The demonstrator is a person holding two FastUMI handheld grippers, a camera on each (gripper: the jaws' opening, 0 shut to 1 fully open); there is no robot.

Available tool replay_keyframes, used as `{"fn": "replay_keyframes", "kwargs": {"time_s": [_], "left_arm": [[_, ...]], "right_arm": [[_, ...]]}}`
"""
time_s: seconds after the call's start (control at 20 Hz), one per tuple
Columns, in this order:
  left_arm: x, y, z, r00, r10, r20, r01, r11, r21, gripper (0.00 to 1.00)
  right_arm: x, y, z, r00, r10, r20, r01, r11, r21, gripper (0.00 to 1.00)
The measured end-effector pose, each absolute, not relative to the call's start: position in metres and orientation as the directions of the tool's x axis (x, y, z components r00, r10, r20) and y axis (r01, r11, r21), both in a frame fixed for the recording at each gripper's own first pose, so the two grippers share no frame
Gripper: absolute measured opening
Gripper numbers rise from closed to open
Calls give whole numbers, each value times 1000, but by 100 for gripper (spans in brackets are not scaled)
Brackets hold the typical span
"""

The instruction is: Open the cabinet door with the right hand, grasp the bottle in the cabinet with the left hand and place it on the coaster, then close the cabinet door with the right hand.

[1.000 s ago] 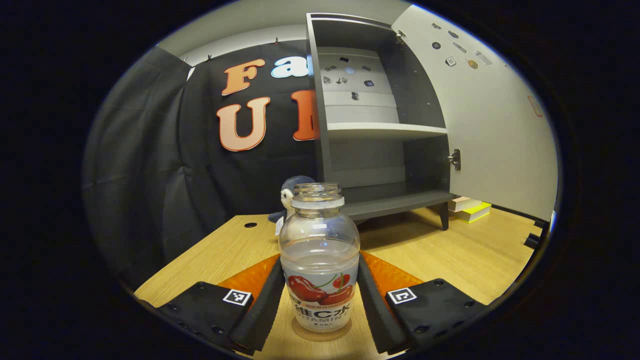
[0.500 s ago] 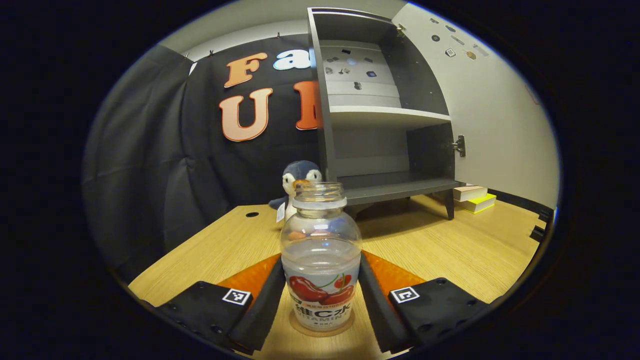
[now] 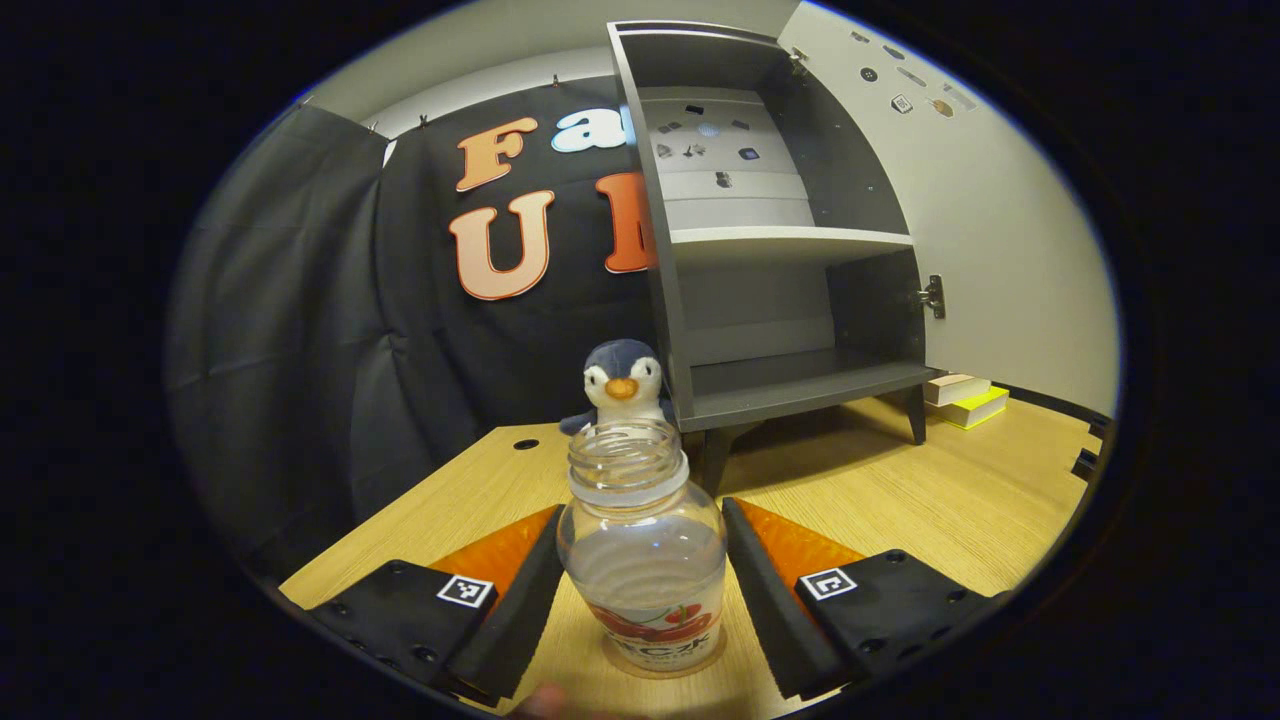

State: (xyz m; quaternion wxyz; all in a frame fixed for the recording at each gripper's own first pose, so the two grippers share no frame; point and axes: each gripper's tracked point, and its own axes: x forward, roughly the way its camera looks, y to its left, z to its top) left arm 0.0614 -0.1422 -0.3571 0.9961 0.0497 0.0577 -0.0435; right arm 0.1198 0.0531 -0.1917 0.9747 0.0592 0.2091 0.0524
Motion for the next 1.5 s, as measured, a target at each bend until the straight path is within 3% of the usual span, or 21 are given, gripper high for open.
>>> {"fn": "replay_keyframes", "kwargs": {"time_s": [0.2,0.25,0.3,0.6,0.95,1.1,1.35,1.4,1.5], "left_arm": [[65,-142,-338,992,-87,-97,96,991,98,96],[66,-141,-332,993,-81,-91,89,991,96,92],[67,-139,-324,993,-78,-84,86,992,91,96],[62,-135,-269,997,-68,-39,71,993,98,95],[36,-154,-183,988,-150,-23,150,989,-6,97],[19,-171,-142,978,-207,13,207,978,15,100],[-9,-182,-121,967,-254,-23,254,967,-26,97],[-14,-184,-121,964,-264,-37,262,964,-40,97],[-20,-189,-124,958,-277,-74,274,961,-45,97]], "right_arm": [[117,52,-190,908,128,-399,-80,988,135,64],[115,51,-188,911,128,-391,-80,988,135,64],[115,51,-184,916,130,-380,-82,987,139,65],[109,39,-161,944,118,-308,-72,985,157,64],[100,-3,-109,987,61,-150,-36,986,163,64],[96,-34,-87,995,28,-93,-12,987,161,65],[96,-89,-55,999,-31,-33,34,993,112,67],[98,-99,-49,999,-39,-24,41,994,105,63],[105,-119,-44,999,-49,-13,50,994,92,75]]}}
